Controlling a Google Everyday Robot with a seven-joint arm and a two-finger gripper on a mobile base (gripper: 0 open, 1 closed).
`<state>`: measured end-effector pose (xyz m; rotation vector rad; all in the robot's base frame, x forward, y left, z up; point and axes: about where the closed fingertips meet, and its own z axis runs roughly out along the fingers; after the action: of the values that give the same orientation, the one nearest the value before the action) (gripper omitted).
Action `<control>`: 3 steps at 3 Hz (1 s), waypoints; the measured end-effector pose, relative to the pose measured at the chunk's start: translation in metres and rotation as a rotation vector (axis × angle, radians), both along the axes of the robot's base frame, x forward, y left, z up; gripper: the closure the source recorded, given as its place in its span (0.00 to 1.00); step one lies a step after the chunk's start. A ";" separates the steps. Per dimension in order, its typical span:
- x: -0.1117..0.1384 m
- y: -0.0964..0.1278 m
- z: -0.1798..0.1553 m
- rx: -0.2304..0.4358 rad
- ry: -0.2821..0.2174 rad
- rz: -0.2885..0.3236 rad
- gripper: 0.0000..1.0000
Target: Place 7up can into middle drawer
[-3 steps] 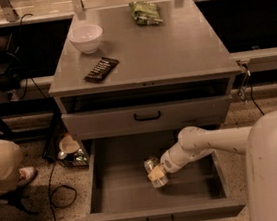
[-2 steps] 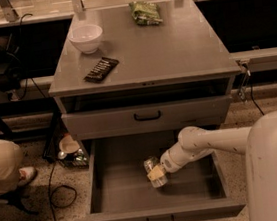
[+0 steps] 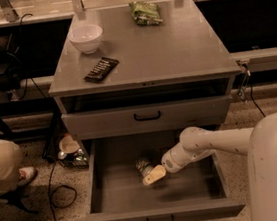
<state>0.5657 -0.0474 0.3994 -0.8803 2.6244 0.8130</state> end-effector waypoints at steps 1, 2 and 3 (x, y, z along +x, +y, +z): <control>0.000 0.000 0.000 0.000 0.000 0.000 0.00; -0.005 -0.034 0.014 0.012 -0.027 -0.081 0.00; -0.012 -0.090 0.051 0.064 -0.107 -0.205 0.00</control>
Offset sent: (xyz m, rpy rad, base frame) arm -0.0166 -0.1433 0.0623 0.0443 -0.1147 -0.3252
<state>0.5538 -0.1376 0.4504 -0.6080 2.5288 0.7686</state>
